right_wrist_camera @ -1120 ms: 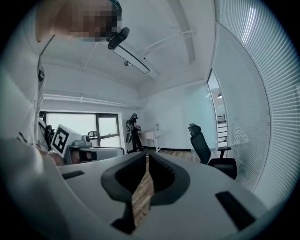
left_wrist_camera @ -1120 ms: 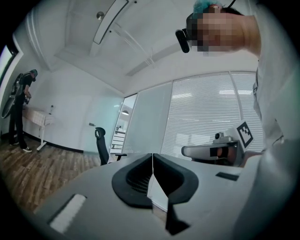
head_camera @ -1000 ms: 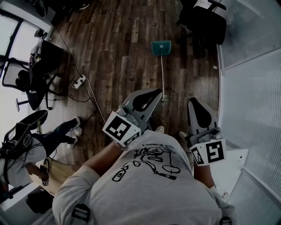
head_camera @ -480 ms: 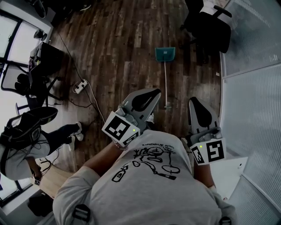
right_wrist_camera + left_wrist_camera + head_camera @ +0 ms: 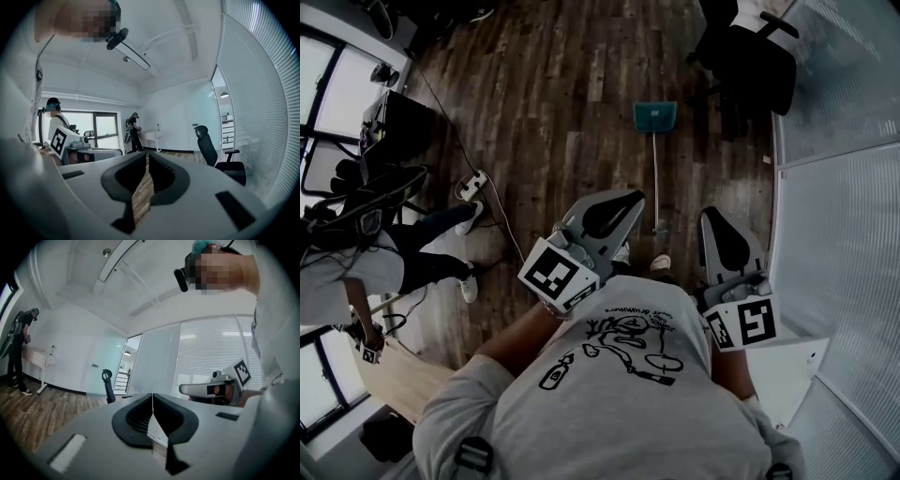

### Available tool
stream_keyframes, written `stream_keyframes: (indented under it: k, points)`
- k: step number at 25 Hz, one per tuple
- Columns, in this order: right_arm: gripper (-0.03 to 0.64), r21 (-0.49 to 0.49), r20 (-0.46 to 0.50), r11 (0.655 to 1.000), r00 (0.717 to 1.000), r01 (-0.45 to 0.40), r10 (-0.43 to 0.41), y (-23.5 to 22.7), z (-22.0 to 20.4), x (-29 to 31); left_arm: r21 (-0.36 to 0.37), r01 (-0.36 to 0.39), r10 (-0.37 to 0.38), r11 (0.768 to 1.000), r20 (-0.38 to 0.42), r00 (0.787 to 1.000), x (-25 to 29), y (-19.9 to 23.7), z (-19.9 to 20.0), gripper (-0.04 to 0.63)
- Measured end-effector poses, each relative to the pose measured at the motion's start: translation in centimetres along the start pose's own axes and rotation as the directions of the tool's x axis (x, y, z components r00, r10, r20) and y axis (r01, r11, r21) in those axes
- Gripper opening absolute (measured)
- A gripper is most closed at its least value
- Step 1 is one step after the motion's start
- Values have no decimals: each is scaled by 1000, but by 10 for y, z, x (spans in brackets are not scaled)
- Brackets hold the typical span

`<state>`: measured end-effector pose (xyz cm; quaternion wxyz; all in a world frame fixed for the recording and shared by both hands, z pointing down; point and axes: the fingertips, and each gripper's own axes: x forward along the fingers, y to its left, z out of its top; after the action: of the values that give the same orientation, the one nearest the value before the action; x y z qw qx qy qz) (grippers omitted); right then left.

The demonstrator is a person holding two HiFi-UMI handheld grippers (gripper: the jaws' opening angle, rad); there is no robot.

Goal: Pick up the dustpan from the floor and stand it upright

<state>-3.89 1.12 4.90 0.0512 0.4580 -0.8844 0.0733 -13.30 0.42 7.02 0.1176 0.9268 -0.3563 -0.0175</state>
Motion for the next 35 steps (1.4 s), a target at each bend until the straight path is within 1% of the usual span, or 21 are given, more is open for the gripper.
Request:
stream_keyframes:
  k: [4,7,12,18,24,30,35]
  points:
    - [17,-16,4,1000,1000,2,-2,-9,8,-6,-15,-4,4,1000,10,1000,8,-4,2,5]
    - [17,-16,-2,1000,1000,10,-10,-23,7,-11,-14,7,-7,1000,0,1000,21,-11,-2,5]
    - [17,-14,-15,1000,1000,7,-7,-41,-3,-21,-13,12,-12,1000,-13,1000,41,-19,-11,5]
    - [17,7,-35,1000,999,17,-17,-55,-19,-25,-11,12,-12,1000,-35,999,50,-23,-23,5]
    - [17,2,-63,1000,998,16,-16,-69,-53,-27,-35,3,-6,999,-78,997,55,-22,-60,5]
    - [17,16,-113,1000,994,8,-6,-73,-99,-28,-42,-2,-3,999,-118,993,57,-22,-101,5]
    - [18,31,-145,1000,989,1,3,-75,-138,-24,-79,-13,1,997,-155,988,58,-18,-143,5]
